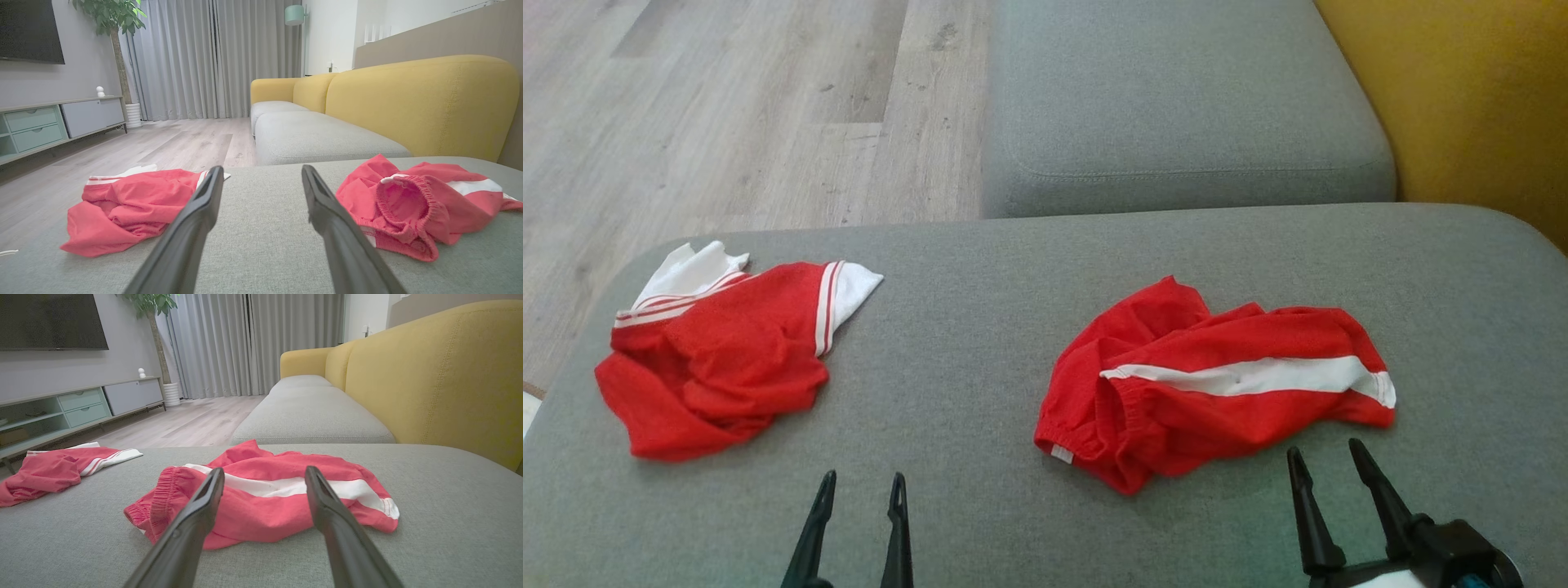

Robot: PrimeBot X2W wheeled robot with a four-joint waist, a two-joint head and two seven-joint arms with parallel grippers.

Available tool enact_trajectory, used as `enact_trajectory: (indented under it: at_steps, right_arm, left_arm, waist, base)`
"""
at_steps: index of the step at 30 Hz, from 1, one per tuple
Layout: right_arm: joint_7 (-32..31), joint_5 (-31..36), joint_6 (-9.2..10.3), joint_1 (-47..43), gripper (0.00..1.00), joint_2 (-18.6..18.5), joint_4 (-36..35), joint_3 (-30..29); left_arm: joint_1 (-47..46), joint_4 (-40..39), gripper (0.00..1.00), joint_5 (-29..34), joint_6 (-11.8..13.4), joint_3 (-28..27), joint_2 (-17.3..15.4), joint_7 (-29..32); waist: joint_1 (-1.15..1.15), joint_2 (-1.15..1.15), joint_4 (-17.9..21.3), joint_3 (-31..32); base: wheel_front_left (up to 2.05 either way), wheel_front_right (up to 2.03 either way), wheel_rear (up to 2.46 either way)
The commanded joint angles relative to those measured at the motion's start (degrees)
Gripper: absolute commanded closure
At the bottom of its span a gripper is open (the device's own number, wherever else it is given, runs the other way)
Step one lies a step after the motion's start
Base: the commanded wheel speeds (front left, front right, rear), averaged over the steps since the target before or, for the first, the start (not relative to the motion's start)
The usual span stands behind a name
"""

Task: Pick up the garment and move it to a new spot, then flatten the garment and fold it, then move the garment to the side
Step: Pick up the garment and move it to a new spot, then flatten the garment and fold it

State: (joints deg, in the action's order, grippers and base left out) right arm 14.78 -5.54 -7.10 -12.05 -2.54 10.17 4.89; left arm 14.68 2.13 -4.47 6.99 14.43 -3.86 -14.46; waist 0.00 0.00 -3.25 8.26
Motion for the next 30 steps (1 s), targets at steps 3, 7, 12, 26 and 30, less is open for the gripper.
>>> enact_trajectory:
  at_steps: [3, 7, 12, 26, 30]
  right_arm:
    - [0.22, -0.21, -0.39, 3.33, 0.0, -0.33, -1.54, 1.27]
    - [0.22, -0.06, -0.39, 3.54, 0.0, -0.33, -1.71, 1.28]
    - [0.22, 0.1, -0.39, 3.88, 0.0, -0.33, -2.23, 1.29]
    - [0.22, 1.22, -0.39, 6.73, 0.0, -0.33, -5.16, 1.72]
    - [0.22, 2.16, -0.39, 8.28, 0.0, -0.34, -5.74, 2.02]
  left_arm:
    - [-1.81, -1.43, 0.0, 0.29, -0.19, -1.83, 0.81, -0.53]
    - [-1.89, -1.36, 0.0, 0.28, -0.23, -1.77, 0.87, -0.53]
    - [-2.55, -1.01, 0.0, 0.24, -0.95, -1.12, 0.91, -0.53]
    - [-13.87, 6.31, 0.0, -14.38, -4.01, 7.47, 0.97, 0.27]
    - [-22.54, 8.76, 0.0, -29.74, -5.84, 13.82, 0.98, 6.28]
  waist:
    - [0.0, 0.0, 0.2, -0.06]
    - [0.0, 0.0, 0.42, -0.29]
    - [0.0, 0.0, 0.93, -1.44]
    - [0.0, 0.0, 4.42, -8.36]
    - [0.0, 0.0, 5.32, -12.15]
  base:
    - [0.0, 0.0, 0.0]
    - [0.0, 0.0, 0.0]
    - [0.0, 0.0, 0.0]
    - [0.0, 0.0, 0.0]
    - [0.0, 0.0, 0.0]
